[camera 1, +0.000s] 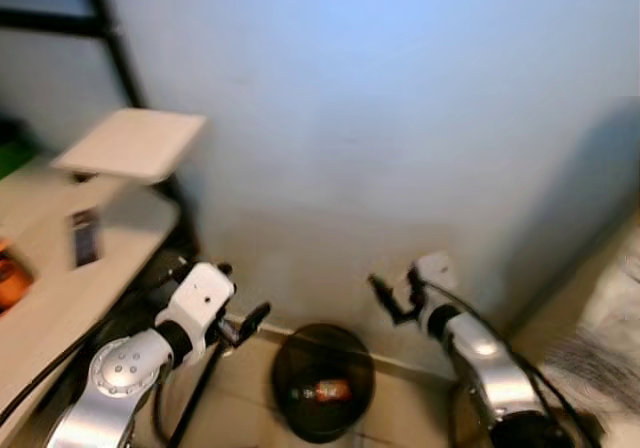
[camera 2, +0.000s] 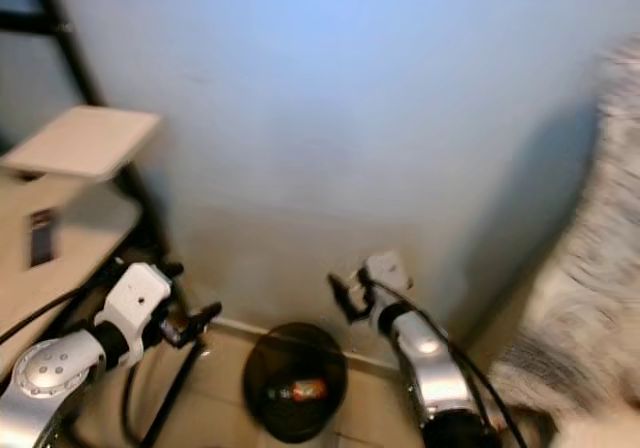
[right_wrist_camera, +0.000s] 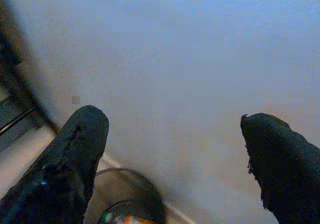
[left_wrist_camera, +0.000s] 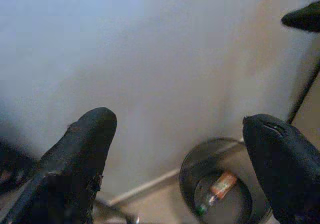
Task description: Clean up the room
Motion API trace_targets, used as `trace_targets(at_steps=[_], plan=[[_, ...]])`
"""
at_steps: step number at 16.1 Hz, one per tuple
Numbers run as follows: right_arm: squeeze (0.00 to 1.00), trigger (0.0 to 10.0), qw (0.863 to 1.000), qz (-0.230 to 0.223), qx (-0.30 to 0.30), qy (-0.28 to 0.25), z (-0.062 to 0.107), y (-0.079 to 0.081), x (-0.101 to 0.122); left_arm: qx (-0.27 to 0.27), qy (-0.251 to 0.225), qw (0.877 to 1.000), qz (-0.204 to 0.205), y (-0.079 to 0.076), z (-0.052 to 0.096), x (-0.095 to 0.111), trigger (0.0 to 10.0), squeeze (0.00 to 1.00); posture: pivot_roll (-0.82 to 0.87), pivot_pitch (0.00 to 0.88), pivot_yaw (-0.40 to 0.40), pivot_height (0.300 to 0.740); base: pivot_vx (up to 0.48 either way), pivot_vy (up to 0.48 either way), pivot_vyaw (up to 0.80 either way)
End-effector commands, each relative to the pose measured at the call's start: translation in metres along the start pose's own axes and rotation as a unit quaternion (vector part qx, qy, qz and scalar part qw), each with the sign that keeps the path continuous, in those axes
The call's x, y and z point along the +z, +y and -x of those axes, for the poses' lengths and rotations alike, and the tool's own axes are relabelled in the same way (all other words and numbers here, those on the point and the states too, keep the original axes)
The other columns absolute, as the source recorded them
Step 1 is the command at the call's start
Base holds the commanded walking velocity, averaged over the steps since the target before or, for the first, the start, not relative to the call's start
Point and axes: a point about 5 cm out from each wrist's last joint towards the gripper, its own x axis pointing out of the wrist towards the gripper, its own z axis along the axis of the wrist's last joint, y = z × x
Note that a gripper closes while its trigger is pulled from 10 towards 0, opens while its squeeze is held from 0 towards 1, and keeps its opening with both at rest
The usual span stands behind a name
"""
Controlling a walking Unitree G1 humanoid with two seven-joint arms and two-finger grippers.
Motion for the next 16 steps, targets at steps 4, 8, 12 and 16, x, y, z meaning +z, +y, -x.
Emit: trace_targets(at_steps=[4, 8, 12, 16], plan=[[1.00, 10.0, 0.995, -0.069, -0.027, -0.059, 0.038, 0.016, 0.006, 0.101, -0.007, 0.995, 0.018, 0.002, 0.001, -0.001, 10.0, 0.00, 0.07, 0.000, 0.042, 0.740, 0.000, 0.000, -0.75], [1.00, 10.0, 0.992, -0.088, -0.068, -0.064, 0.057, 0.013, 0.012, 0.168, -0.006, 0.985, 0.040, 0.006, 0.013, -0.003, 10.0, 0.00, 0.07, 0.000, 0.025, 0.740, 0.000, 0.000, -0.77], [1.00, 10.0, 0.989, -0.103, -0.079, -0.073, 0.064, 0.016, 0.017, 0.193, -0.011, 0.979, 0.062, 0.012, 0.014, -0.001, 10.0, 0.00, 0.06, 0.000, 0.039, 0.740, 0.000, 0.000, -0.77], [1.00, 10.0, 0.988, -0.104, -0.084, -0.074, 0.062, 0.019, 0.017, 0.210, -0.011, 0.976, 0.061, 0.020, 0.012, -0.001, 10.0, 0.00, 0.05, 0.000, 0.047, 0.740, 0.000, 0.000, -0.78]])
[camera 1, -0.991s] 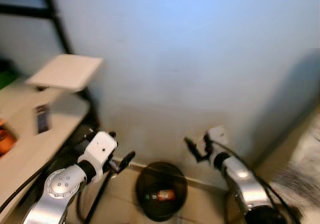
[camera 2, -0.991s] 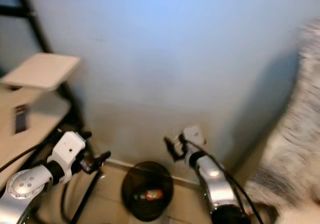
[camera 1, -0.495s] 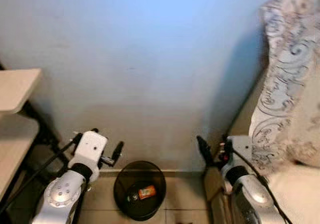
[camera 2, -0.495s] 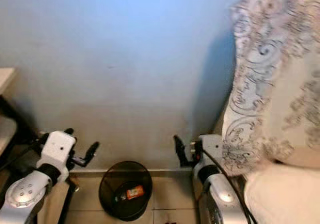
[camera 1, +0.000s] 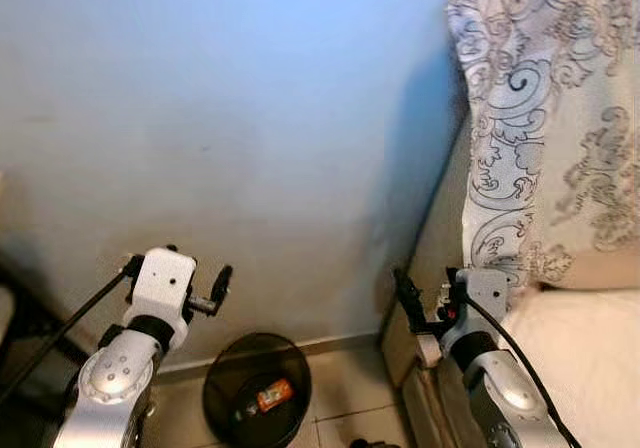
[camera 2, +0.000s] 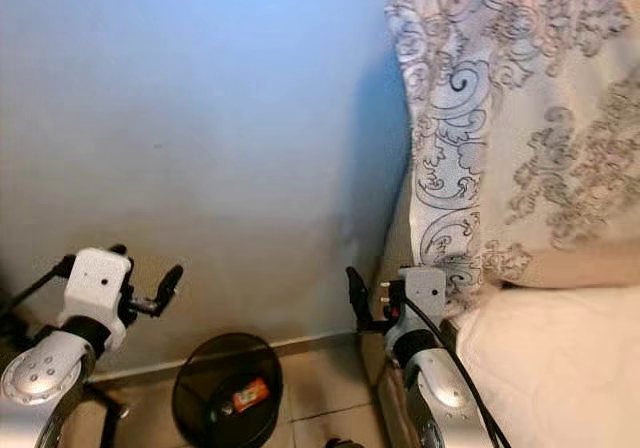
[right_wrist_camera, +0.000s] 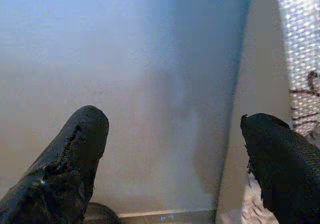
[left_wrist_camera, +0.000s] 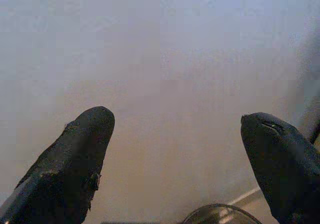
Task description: Clean up the room
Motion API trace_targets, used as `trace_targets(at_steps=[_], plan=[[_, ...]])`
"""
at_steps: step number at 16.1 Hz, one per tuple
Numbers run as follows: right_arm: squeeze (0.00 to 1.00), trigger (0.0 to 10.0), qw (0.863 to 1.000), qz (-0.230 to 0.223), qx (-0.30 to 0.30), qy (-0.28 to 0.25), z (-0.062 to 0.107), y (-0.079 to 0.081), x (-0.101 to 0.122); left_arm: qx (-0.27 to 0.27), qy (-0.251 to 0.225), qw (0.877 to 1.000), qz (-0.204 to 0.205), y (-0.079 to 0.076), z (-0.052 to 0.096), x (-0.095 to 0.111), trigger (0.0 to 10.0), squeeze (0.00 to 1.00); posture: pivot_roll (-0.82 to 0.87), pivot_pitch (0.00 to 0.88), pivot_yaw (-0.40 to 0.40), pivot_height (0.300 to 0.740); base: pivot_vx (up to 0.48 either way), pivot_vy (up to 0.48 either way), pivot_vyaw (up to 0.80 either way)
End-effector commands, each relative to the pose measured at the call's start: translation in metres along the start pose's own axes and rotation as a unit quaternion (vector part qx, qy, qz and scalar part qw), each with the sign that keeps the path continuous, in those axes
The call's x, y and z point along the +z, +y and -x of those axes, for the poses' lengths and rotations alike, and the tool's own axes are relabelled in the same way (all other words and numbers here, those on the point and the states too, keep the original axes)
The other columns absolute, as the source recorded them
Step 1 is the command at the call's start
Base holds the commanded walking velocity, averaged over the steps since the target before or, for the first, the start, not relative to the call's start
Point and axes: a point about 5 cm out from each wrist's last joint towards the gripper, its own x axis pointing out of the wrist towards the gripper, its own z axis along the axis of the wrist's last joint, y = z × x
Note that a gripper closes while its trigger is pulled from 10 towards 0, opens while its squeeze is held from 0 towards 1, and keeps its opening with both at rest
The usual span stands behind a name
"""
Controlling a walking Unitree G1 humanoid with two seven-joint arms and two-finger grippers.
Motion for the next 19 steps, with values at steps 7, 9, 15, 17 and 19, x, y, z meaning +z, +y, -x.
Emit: trace_targets(at_steps=[7, 9, 15, 17, 19], plan=[[1.00, 10.0, 1.000, 0.009, -0.003, 0.002, -0.003, -0.004, 0.001, 0.009, 0.001, 1.000, -0.007, -0.001, -0.005, 0.001, 10.0, 0.00, 0.06, 0.000, 0.049, 0.740, 0.000, 0.000, -0.78], [1.00, 10.0, 1.000, 0.012, -0.002, 0.000, -0.005, -0.003, 0.003, 0.012, -0.001, 1.000, -0.002, -0.002, -0.006, 0.001, 10.0, 0.00, 0.06, 0.000, 0.038, 0.740, 0.000, 0.000, -0.77], [1.00, 10.0, 1.000, 0.020, 0.000, 0.000, -0.007, -0.004, 0.004, 0.013, -0.002, 1.000, 0.010, -0.005, -0.010, 0.001, 10.0, 0.00, 0.05, 0.000, 0.038, 0.740, 0.000, 0.000, -0.77], [1.00, 10.0, 1.000, 0.021, -0.005, 0.001, -0.006, -0.006, 0.003, 0.015, -0.002, 1.000, 0.013, -0.005, -0.010, 0.000, 10.0, 0.00, 0.04, 0.000, 0.037, 0.740, 0.000, 0.000, -0.78], [1.00, 10.0, 1.000, 0.020, -0.009, 0.000, -0.006, -0.007, 0.004, 0.018, -0.003, 1.000, 0.013, -0.005, -0.011, 0.000, 10.0, 0.00, 0.04, 0.000, 0.037, 0.740, 0.000, 0.000, -0.78]])
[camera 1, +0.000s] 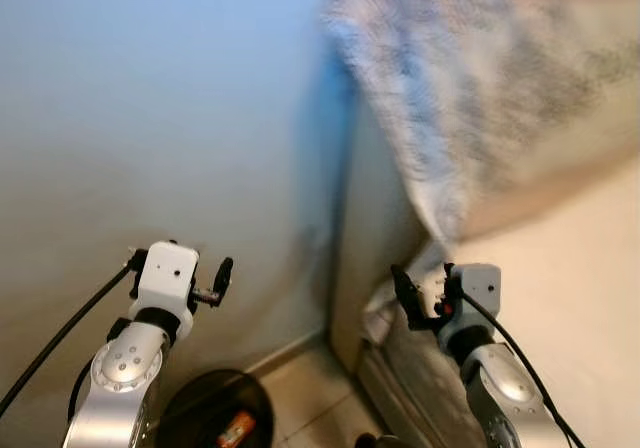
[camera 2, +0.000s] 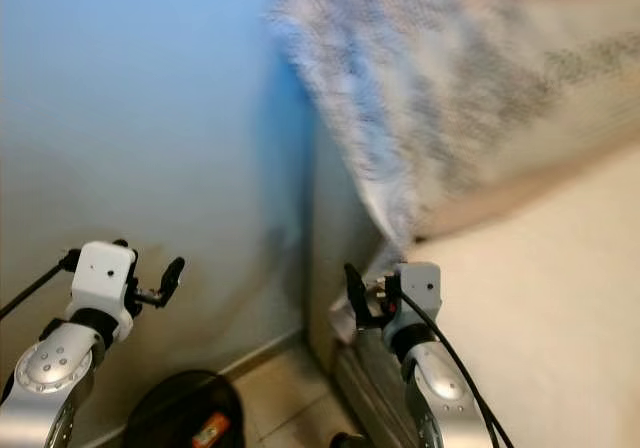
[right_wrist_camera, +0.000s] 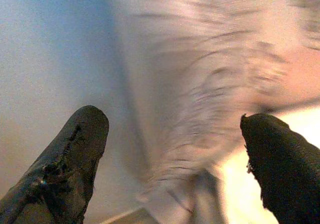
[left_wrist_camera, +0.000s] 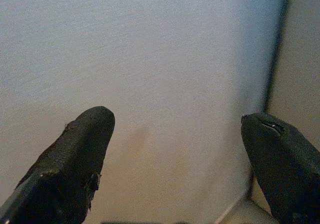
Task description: Clean up the room
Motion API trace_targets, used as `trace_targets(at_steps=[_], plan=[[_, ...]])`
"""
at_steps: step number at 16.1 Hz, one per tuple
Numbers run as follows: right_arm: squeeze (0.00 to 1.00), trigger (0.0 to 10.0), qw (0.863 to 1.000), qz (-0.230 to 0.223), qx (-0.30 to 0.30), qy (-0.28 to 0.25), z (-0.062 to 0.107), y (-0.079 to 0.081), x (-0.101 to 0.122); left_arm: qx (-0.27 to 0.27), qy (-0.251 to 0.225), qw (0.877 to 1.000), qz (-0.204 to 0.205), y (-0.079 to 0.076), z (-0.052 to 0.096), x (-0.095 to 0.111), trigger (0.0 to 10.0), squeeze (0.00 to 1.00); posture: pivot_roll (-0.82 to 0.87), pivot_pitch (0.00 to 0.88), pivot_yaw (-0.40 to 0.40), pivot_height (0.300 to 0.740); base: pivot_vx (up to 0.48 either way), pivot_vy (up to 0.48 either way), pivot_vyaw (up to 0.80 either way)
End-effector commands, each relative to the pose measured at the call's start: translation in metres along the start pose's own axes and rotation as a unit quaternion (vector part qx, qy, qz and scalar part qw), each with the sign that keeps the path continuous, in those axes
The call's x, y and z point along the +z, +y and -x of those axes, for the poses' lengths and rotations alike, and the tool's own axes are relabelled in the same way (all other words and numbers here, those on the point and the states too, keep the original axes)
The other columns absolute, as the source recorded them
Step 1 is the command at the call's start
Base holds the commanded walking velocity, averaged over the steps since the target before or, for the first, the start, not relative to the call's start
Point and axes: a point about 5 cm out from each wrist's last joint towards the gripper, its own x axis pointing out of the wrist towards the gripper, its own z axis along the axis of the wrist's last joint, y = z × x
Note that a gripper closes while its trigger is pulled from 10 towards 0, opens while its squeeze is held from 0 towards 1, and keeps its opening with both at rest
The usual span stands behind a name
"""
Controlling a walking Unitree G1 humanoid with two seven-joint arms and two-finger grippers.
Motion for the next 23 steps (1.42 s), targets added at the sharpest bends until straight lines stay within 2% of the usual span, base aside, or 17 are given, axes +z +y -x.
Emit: trace_targets(at_steps=[1, 12, 20, 23], plan=[[1.00, 10.0, 1.000, 0.000, -0.012, -0.001, 0.0005, -0.0051, 0.0008, -0.001, -0.002, 1.000, 0.000, -0.0027, -0.0004, -0.0002, 10.0, 0.00, 0.04, 0.000, 0.035, 0.740, 0.000, 0.000, -0.77], [1.00, 10.0, 1.000, 0.004, -0.024, -0.010, 0.0022, -0.0050, 0.0010, 0.003, -0.006, 1.000, 0.000, -0.0012, 0.0011, -0.0028, 10.0, 0.00, 0.05, 0.000, 0.025, 0.740, 0.000, 0.000, -0.78], [1.00, 10.0, 0.999, 0.007, -0.049, -0.021, -0.0021, -0.0085, 0.0036, 0.008, -0.027, 1.000, -0.009, 0.0010, -0.0024, 0.0037, 10.0, 0.00, 0.06, 0.000, 0.022, 0.740, 0.000, 0.000, -0.77], [1.00, 10.0, 0.998, 0.003, -0.064, -0.026, -0.0030, -0.0118, 0.0054, 0.011, -0.029, 0.999, -0.015, 0.0018, -0.0030, 0.0044, 10.0, 0.00, 0.06, 0.000, 0.018, 0.740, 0.000, -0.339, -0.42]])
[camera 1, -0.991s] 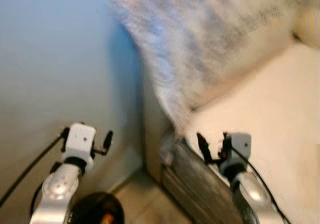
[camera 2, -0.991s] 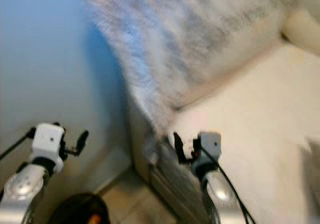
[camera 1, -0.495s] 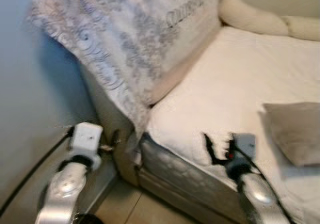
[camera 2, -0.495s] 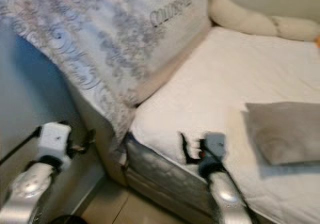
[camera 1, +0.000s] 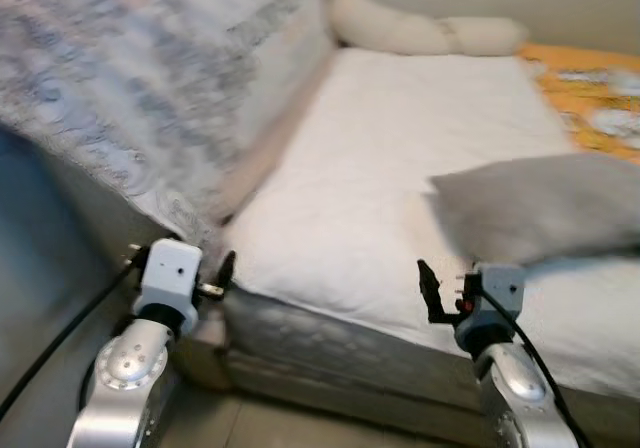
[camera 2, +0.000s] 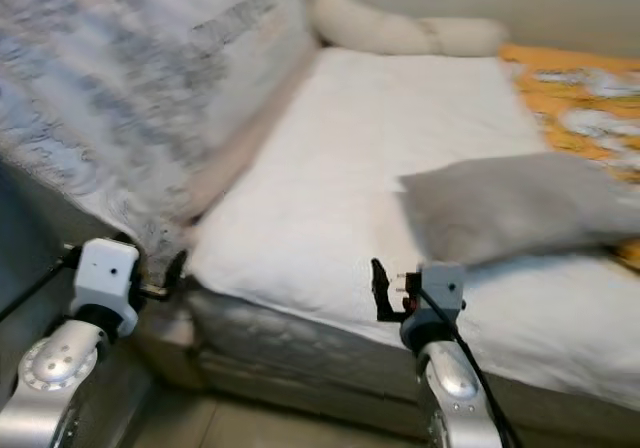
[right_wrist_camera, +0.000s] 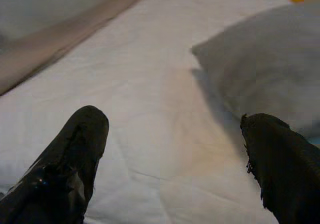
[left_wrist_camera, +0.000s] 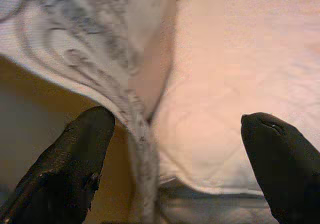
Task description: Clean up the room
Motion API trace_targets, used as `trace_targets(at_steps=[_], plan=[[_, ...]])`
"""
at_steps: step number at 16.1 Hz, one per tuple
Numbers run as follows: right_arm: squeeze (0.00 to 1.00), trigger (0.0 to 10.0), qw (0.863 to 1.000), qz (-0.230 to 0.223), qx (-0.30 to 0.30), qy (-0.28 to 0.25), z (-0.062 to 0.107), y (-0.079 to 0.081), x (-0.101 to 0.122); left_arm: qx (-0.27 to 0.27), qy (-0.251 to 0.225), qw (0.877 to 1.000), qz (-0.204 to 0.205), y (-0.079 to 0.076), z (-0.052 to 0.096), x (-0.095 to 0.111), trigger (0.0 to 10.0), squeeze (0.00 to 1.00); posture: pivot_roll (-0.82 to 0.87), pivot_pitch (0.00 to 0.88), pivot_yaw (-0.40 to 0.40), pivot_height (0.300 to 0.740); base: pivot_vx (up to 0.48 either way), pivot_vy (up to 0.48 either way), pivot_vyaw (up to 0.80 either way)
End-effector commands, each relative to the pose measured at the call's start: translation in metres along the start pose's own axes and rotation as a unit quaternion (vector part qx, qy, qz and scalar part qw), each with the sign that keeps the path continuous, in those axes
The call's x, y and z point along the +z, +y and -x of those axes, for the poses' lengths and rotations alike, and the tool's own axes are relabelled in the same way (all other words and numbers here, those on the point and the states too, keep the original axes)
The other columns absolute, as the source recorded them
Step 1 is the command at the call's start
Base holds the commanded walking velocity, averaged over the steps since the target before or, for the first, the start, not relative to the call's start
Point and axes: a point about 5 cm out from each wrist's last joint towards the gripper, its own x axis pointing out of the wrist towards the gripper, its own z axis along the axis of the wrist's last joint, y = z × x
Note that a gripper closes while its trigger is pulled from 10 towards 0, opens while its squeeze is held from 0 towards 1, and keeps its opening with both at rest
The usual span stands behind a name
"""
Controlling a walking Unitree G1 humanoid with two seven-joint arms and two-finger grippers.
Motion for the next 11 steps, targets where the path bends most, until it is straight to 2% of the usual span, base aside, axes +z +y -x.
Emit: trace_targets(at_steps=[1, 6, 7, 8, 9, 10, 11], plan=[[1.00, 10.0, 1.000, 0.007, 0.006, -0.015, -0.0028, 0.0033, 0.0060, 0.008, 0.001, 1.000, -0.001, 0.0022, 0.0002, -0.0007, 10.0, 0.00, 0.06, 0.000, 0.017, 0.740, 0.000, -0.371, 0.00], [1.00, 10.0, 1.000, 0.016, 0.007, -0.015, -0.0043, 0.0038, 0.0058, 0.003, -0.008, 1.000, -0.001, 0.0007, -0.0031, 0.0022, 10.0, 0.00, 0.05, 0.000, 0.023, 0.740, 0.000, -0.357, 0.00], [0.93, 10.0, 1.000, 0.022, 0.008, -0.011, -0.0043, 0.0039, 0.0052, 0.002, -0.001, 1.000, 0.024, -0.0005, -0.0032, 0.0008, 10.0, 0.00, 0.05, 0.000, 0.022, 0.740, 0.000, 0.000, 0.00], [0.63, 10.0, 1.000, 0.025, 0.007, -0.011, -0.0044, 0.0034, 0.0048, 0.003, -0.005, 1.000, 0.025, -0.0009, -0.0033, 0.0016, 10.0, 0.00, 0.05, 0.000, 0.019, 0.740, 0.000, 0.000, 0.00], [0.58, 10.0, 1.000, 0.026, 0.006, -0.010, -0.0044, 0.0031, 0.0046, 0.003, -0.007, 1.000, 0.014, -0.0013, -0.0035, 0.0022, 10.0, 0.00, 0.05, 0.000, 0.019, 0.740, 0.000, 0.000, 0.00], [0.58, 10.0, 1.000, 0.026, 0.005, -0.010, -0.0045, 0.0030, 0.0046, 0.002, -0.008, 1.000, 0.013, -0.0014, -0.0036, 0.0023, 10.0, 0.00, 0.05, 0.000, 0.019, 0.740, 0.000, 0.000, 0.00], [0.29, 10.0, 1.000, 0.024, 0.003, -0.007, -0.0053, 0.0022, 0.0044, 0.000, -0.013, 1.000, 0.017, -0.0024, -0.0040, 0.0035, 10.0, 0.00, 0.05, 0.000, 0.015, 0.740, 0.000, 0.000, -0.48]])
